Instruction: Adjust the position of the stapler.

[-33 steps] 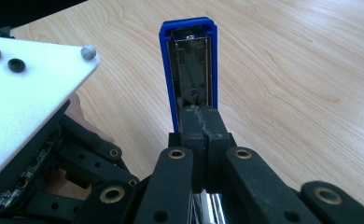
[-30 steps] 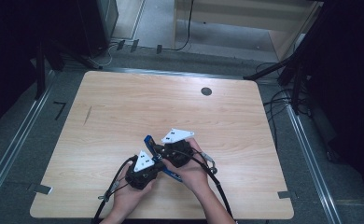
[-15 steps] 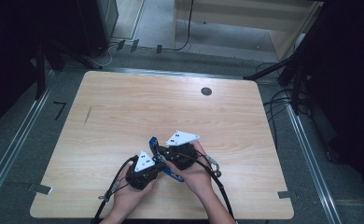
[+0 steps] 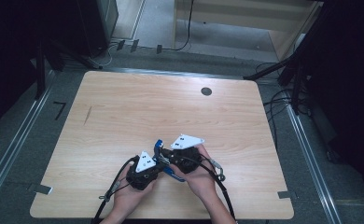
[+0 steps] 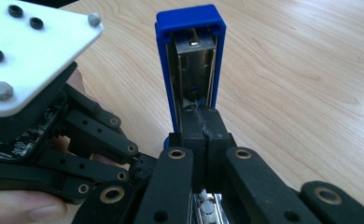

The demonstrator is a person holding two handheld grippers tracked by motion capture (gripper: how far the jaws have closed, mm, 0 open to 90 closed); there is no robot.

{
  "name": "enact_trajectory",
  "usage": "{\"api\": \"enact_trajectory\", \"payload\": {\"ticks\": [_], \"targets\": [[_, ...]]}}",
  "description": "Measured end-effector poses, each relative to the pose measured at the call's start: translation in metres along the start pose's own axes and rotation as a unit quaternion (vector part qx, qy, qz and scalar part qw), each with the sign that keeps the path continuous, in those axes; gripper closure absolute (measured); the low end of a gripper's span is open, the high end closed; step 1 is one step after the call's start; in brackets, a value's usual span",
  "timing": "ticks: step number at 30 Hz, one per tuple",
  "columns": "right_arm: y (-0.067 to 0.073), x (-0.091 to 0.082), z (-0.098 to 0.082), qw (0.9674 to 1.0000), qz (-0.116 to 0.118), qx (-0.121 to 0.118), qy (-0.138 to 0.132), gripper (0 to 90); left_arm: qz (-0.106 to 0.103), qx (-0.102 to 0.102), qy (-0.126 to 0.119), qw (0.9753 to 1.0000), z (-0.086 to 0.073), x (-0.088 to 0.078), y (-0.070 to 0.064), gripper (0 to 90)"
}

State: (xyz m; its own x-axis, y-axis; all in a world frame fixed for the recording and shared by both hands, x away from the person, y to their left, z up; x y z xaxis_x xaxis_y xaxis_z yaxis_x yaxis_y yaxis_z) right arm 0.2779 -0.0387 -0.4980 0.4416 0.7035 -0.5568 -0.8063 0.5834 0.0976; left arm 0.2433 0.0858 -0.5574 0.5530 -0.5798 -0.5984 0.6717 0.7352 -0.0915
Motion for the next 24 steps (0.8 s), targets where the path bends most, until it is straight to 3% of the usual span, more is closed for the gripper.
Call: {"api": "enact_trajectory", "payload": {"ticks": [16,24], "targets": [[-0.002,-0.006,-0.002,1.0000,-0.005,0.006,-0.003,90.0,-0.002,-0.001,0.000,1.0000,0.000,0.000,0.000,90.0],[-0.011,-0.011,0.000,0.9998,-0.015,0.011,-0.005,90.0,-0.006,-0.003,-0.001,1.0000,0.000,0.000,0.001,90.0]]}}
Point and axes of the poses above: each handheld gripper's, and its own axes: x roughly forward along the jaws, z roughly out of its top, y roughly to its left, the point moved 4 cm from there along x, roughly forward along the jaws, and after that the axes turned 1 degree about -y, right-handed, at the moved point
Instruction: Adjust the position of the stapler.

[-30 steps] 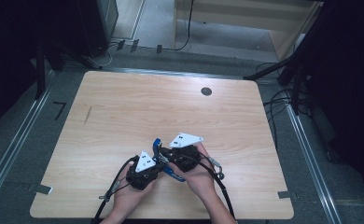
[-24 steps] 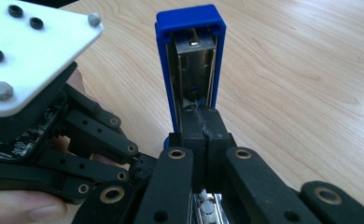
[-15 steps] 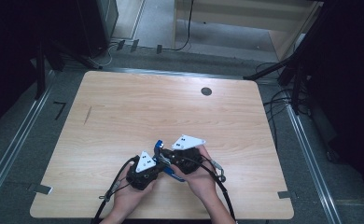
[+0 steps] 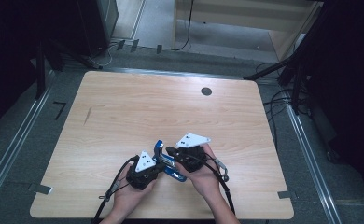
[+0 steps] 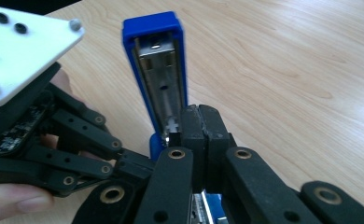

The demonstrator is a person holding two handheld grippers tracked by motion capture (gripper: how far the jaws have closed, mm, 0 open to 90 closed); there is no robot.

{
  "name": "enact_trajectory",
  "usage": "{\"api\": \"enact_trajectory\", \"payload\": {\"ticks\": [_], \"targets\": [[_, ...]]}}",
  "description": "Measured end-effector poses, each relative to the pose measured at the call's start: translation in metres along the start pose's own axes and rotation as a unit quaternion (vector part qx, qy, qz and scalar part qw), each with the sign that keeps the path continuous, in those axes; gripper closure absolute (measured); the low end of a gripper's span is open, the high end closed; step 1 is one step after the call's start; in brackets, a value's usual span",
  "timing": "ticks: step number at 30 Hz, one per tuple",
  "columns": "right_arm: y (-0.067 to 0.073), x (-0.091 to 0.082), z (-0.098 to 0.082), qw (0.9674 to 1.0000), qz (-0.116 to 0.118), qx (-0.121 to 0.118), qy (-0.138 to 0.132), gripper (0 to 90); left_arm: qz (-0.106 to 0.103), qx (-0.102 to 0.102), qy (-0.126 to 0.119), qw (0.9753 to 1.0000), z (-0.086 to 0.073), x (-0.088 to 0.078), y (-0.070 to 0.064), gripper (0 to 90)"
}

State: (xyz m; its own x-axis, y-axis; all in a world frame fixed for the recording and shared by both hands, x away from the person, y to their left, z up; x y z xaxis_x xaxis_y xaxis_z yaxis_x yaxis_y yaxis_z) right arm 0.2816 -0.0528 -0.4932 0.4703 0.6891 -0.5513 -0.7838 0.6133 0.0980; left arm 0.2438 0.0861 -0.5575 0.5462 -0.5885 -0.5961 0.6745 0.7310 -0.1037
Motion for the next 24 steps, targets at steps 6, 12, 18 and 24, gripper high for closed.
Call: {"api": "enact_trajectory", "payload": {"ticks": [6,12,18,24], "targets": [[-0.004,-0.001,0.007,1.0000,-0.004,0.001,-0.005,90.0,0.001,0.001,-0.001,1.0000,0.000,0.000,0.000,90.0],[-0.006,-0.001,0.020,0.9999,-0.007,-0.004,-0.009,90.0,0.002,0.001,0.000,1.0000,0.000,0.000,0.000,90.0],[-0.010,-0.002,0.035,0.9998,-0.010,-0.001,-0.016,90.0,0.001,0.003,0.000,1.0000,0.000,0.000,0.000,90.0],[-0.007,-0.003,0.051,0.9996,-0.008,-0.008,-0.027,90.0,0.002,0.003,-0.001,1.0000,0.000,0.000,0.000,90.0]]}}
Point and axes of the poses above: each handheld gripper's, and its own axes: x roughly forward along the jaws, z roughly out of its top, y roughly to its left, the point moved 4 cm from there along x, roughly forward along the jaws, and after that the axes turned 1 degree about -y, right-handed, at the moved point
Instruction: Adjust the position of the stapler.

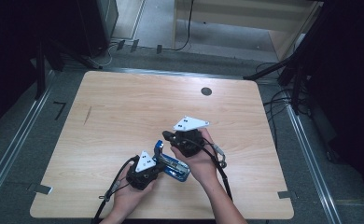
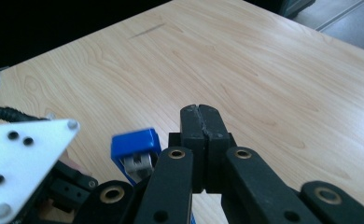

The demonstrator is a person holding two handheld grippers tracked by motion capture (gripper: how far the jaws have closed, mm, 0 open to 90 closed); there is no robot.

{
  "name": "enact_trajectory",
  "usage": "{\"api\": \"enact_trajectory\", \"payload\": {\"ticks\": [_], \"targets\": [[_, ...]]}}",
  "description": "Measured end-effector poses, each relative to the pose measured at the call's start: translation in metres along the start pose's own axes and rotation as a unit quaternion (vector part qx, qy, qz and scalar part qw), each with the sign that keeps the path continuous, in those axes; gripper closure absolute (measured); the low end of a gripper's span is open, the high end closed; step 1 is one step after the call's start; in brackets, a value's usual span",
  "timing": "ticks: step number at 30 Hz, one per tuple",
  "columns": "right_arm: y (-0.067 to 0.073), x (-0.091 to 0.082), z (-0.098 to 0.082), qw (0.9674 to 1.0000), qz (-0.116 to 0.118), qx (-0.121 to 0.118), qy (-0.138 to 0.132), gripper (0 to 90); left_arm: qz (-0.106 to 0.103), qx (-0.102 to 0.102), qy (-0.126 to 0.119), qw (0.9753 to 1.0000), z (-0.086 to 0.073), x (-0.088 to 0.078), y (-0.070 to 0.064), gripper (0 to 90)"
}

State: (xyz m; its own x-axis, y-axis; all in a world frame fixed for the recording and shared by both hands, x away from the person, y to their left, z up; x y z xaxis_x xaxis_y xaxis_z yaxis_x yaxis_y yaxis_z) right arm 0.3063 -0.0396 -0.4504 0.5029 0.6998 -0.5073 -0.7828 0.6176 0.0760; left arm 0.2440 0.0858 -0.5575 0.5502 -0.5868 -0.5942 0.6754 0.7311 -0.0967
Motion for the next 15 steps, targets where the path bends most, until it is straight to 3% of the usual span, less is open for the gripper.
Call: {"api": "enact_trajectory", "payload": {"ticks": [15], "targets": [[0.013,0.004,0.015,0.9998,0.012,-0.013,-0.009,90.0,-0.001,0.001,0.001,1.0000,0.000,0.000,0.000,90.0]]}}
Point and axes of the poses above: each handheld gripper's, and its own axes: x roughly forward along the jaws, z roughly out of its top, y roughly to its left, the point moved 4 cm from there along x, roughly forward along the jaws, and after that the axes turned 1 degree about -y, right-handed, at the moved point
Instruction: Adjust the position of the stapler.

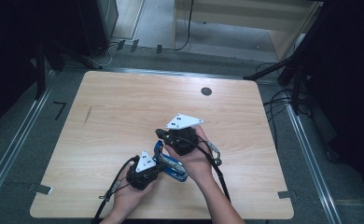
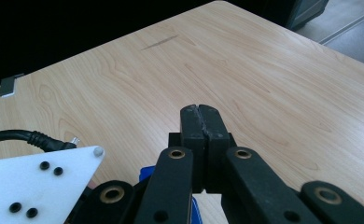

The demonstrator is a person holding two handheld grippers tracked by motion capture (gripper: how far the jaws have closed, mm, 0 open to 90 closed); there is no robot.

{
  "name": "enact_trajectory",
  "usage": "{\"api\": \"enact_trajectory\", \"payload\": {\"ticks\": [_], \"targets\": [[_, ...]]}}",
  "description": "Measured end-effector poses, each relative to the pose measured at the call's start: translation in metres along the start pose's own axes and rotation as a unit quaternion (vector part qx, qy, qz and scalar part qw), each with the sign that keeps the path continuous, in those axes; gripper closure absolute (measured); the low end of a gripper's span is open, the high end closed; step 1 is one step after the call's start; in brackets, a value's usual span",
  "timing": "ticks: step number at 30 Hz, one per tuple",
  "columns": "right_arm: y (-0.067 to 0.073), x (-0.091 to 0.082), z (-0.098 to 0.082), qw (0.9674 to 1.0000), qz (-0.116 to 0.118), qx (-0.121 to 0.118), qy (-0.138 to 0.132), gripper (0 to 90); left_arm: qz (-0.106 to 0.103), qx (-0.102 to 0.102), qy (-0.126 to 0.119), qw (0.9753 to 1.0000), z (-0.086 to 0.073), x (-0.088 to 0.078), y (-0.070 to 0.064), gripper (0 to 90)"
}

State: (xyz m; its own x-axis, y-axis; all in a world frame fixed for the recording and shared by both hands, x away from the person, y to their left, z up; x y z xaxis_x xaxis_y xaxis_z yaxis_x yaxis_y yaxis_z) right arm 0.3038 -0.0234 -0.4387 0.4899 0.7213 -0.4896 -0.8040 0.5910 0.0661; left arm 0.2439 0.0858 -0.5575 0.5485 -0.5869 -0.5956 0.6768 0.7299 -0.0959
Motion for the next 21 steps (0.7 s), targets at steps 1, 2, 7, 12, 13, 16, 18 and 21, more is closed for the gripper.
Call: {"api": "enact_trajectory", "payload": {"ticks": [1,2,7,12,13,16,18,21], "targets": [[0.0009,-0.0002,-0.0001,1.0000,0.002,-0.001,0.001,90.0,0.000,0.000,0.000,1.0000,0.0000,0.0000,-0.0002,90.0],[0.0015,-0.0002,0.0000,1.0000,0.002,-0.001,0.001,90.0,0.000,-0.001,0.000,1.0000,-0.0001,0.0000,-0.0005,90.0],[0.0047,0.0001,-0.0004,0.9999,0.006,-0.008,0.002,90.0,0.001,0.000,0.001,1.0000,0.0000,0.0000,-0.0006,90.0],[0.0089,-0.0010,-0.0023,0.9998,0.010,-0.014,0.005,90.0,0.001,0.001,0.001,1.0000,0.0000,-0.0002,-0.0004,90.0],[0.0089,-0.0014,-0.0027,0.9998,0.011,-0.015,0.005,90.0,0.001,0.001,0.001,1.0000,0.0000,-0.0002,-0.0003,90.0],[0.0088,-0.0023,-0.0052,0.9998,0.011,-0.015,0.006,90.0,0.001,0.001,0.001,1.0000,0.0000,-0.0003,0.0000,90.0],[0.0080,-0.0029,-0.0075,0.9998,0.012,-0.014,0.005,90.0,0.001,-0.001,0.001,1.0000,0.0000,-0.0003,0.0003,90.0],[0.0071,-0.0048,-0.0098,0.9999,0.010,-0.010,0.005,90.0,0.002,-0.002,0.000,1.0000,0.0000,-0.0002,0.0003,90.0]]}}
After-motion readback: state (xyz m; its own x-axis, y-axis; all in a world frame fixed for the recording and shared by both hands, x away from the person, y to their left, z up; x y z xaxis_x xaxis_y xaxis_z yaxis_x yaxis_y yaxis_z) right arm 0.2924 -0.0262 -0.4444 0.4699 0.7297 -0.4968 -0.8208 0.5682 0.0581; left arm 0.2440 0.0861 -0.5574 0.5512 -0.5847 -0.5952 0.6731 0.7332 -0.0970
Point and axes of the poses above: each handheld gripper's, and its own axes: x roughly forward along the jaws, z roughly out of its top, y roughly to its left, the point moved 4 cm from there along x, roughly forward along the jaws, and after that the axes turned 1 degree about -y, right-handed, at the moved point
